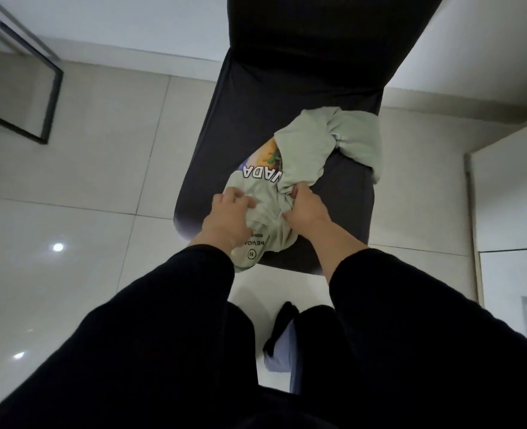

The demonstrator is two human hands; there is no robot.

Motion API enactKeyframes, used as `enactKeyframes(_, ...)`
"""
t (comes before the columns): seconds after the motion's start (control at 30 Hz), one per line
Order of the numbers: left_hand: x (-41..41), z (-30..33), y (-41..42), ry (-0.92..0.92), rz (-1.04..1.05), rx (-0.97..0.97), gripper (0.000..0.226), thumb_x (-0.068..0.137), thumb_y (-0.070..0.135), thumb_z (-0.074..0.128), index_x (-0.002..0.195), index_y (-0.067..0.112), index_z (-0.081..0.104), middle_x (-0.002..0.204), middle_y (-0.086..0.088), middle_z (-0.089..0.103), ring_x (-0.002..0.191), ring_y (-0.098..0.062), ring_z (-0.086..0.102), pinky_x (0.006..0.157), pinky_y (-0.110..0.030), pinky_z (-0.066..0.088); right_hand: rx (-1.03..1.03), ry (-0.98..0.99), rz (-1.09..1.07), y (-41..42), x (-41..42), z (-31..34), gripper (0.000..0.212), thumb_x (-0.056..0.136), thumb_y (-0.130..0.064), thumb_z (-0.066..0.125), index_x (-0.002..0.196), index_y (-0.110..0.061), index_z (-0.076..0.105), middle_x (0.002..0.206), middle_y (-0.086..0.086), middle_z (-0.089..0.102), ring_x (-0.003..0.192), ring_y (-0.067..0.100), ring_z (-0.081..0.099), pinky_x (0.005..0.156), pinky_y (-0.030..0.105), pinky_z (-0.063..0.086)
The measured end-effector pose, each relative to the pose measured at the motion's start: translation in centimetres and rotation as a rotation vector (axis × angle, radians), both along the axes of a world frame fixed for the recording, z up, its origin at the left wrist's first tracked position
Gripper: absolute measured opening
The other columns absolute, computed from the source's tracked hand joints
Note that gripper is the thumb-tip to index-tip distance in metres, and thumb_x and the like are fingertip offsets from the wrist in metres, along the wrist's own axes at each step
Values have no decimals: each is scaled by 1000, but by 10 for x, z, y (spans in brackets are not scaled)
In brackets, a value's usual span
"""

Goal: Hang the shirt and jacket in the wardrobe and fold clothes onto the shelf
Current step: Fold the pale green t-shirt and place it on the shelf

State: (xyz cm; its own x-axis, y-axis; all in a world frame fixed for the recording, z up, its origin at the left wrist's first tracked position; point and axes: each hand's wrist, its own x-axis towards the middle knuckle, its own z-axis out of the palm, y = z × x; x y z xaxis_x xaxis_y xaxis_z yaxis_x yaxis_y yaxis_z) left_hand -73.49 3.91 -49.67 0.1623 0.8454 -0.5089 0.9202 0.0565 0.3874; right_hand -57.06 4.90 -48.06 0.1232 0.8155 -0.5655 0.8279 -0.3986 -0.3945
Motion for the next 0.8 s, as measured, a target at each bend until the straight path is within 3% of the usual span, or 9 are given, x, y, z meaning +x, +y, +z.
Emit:
enactKeyframes(0.13, 9, 17, 4, 23, -43, -115, 70, 73, 45, 74, 135, 35, 43, 142, 2, 24, 133, -24, 21, 108, -44, 35, -3, 182, -181, 7, 2, 20, 38, 88, -13, 61, 123, -9, 48, 125, 9, 54, 113, 25, 54, 78, 26, 40)
enactKeyframes(0.23, 25, 47, 6, -70, -118, -230, 84, 68, 54, 76, 139, 25, 41, 138, 1, 41, 130, -24, 39, 107, -38, 35, 10, 369, -329, 19, 3, 56, 39, 83, -11, 69, 119, -11, 54, 122, 7, 57, 111, 22, 58, 90, 30, 49)
enactKeyframes(0.33, 43, 101, 11, -254, -32, -162, 54, 83, 43, 66, 130, 20, 49, 116, 6, 55, 113, -18, 52, 94, -29, 40, 38, 550, -411, 32, 7, 108, 24, 83, -6, 70, 101, -14, 58, 113, 11, 64, 104, 24, 63, 89, 34, 54)
enactKeyframes(0.43, 56, 162, 30, -325, 101, -11, 30, 96, 26, 46, 117, 9, 59, 103, -10, 65, 101, -31, 62, 84, -36, 50, 174, 617, -476, 44, 17, 167, 21, 81, -8, 71, 92, -19, 57, 108, 8, 65, 98, 21, 65, 85, 33, 55)
enactKeyframes(0.53, 67, 222, 49, -607, 268, -44, 25, 94, 17, 44, 108, 7, 63, 103, -15, 68, 96, -33, 67, 82, -47, 57, 255, 661, -545, 48, 35, 223, 20, 84, -10, 67, 86, -27, 56, 108, 8, 67, 92, 19, 67, 89, 40, 55)
enactKeyframes(0.67, 87, 296, 70, -779, 392, -23, 15, 95, 21, 48, 89, 17, 62, 107, -14, 67, 99, -30, 66, 84, -47, 57, 205, 616, -518, 31, 55, 284, 26, 82, 1, 50, 84, -25, 54, 98, 8, 62, 86, 23, 59, 85, 39, 54)
enactKeyframes(0.77, 105, 343, 83, -830, 383, 27, 17, 94, 21, 47, 82, 19, 59, 108, -16, 67, 101, -32, 65, 89, -49, 53, 217, 615, -467, 17, 65, 326, 16, 86, -14, 54, 100, -20, 54, 92, 5, 57, 77, 19, 53, 69, 31, 42)
enactKeyframes(0.8, 111, 356, 86, -859, 377, 33, 15, 94, 20, 47, 84, 17, 59, 108, -16, 67, 101, -32, 65, 89, -49, 54, 236, 648, -459, 14, 69, 337, 27, 86, -21, 59, 112, -20, 51, 99, 4, 59, 81, 17, 55, 66, 29, 40)
